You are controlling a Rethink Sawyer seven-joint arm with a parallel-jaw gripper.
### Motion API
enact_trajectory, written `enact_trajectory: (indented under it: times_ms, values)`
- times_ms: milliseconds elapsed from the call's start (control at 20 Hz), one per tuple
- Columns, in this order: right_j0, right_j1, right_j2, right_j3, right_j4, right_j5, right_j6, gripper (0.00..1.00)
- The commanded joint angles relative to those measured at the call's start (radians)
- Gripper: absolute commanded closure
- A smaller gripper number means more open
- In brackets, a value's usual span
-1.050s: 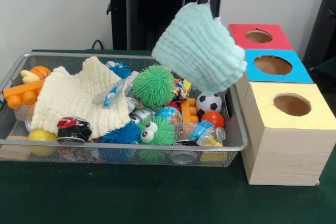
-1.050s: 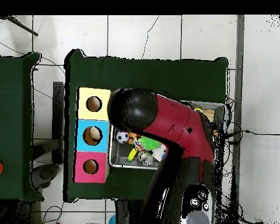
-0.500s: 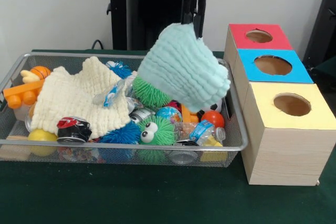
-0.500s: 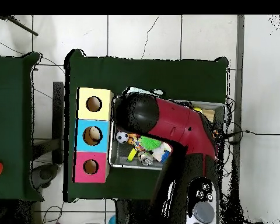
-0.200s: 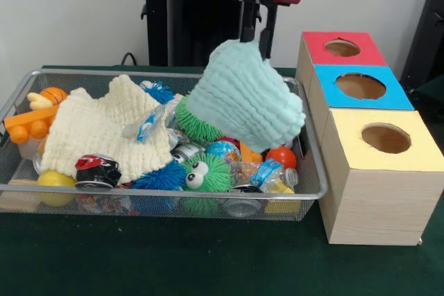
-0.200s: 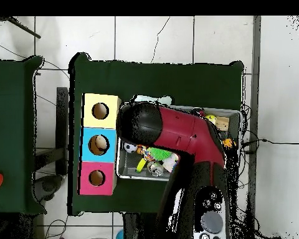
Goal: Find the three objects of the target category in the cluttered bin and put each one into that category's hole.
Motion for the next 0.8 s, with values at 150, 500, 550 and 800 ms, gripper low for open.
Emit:
enact_trajectory:
  times_ms: [150, 500, 550, 800]
  values:
    - [-0.046, 0.007, 0.131, 0.108, -0.051, -0.045, -0.029, 0.0]
    - [-0.06, 0.013, 0.157, 0.105, -0.062, -0.036, -0.03, 0.0]
    - [-0.075, 0.01, 0.169, 0.115, -0.058, -0.04, -0.042, 0.0]
    - [-0.174, -0.014, 0.247, 0.176, -0.062, -0.067, -0.137, 0.0]
